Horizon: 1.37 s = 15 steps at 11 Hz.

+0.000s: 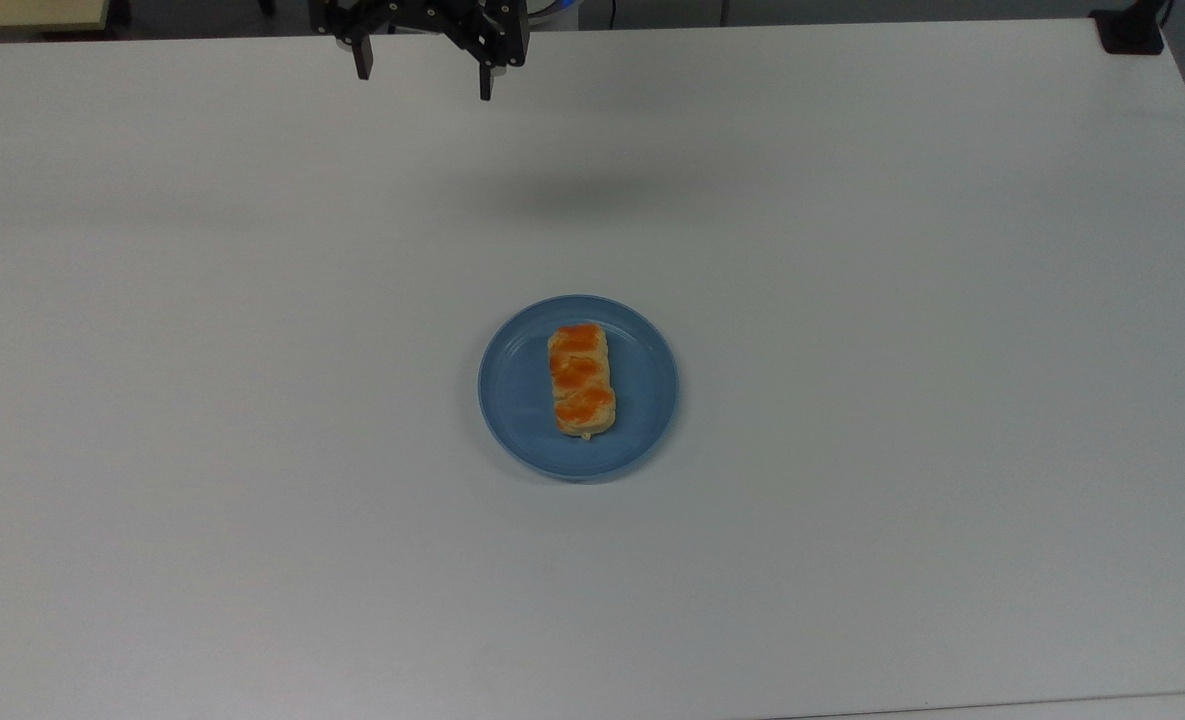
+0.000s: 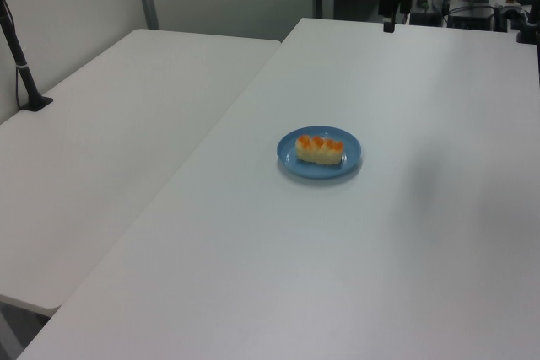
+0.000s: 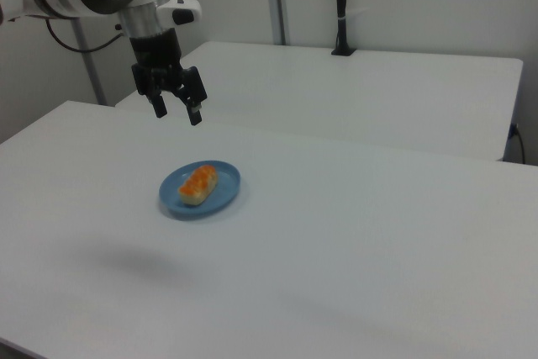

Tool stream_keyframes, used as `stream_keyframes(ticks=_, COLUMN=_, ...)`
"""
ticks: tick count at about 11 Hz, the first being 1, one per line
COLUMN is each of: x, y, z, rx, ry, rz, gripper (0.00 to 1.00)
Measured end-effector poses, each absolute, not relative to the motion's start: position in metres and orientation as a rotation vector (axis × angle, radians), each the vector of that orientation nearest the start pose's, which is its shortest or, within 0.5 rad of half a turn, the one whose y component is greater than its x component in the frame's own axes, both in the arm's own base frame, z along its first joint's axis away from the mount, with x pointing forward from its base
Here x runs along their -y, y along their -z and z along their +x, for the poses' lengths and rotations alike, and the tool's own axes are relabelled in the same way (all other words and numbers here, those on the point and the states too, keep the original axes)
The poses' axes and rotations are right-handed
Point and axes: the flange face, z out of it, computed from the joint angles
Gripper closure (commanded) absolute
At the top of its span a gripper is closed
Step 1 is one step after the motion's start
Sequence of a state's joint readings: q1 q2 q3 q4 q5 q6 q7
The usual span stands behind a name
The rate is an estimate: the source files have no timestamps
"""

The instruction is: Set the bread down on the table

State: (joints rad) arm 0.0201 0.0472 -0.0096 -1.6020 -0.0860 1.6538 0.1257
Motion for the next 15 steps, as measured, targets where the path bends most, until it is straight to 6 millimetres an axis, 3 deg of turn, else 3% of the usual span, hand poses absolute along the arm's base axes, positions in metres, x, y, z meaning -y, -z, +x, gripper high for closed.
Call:
stream_keyframes(ticks=9, x=0.002, y=-0.583, z=0.58, rx=-0.17, ry=0.007, rz=-3.222, gripper=0.0)
stream_keyframes(ticks=12, x=-0.011, y=-0.556, z=0.601, rx=-0.123, ry=0.037, rz=-3.219, gripper=0.0)
stream_keyframes(ticks=15, x=-0.058, y=-0.506, z=0.628, rx=0.007, ry=0.056, rz=-3.217, gripper=0.0)
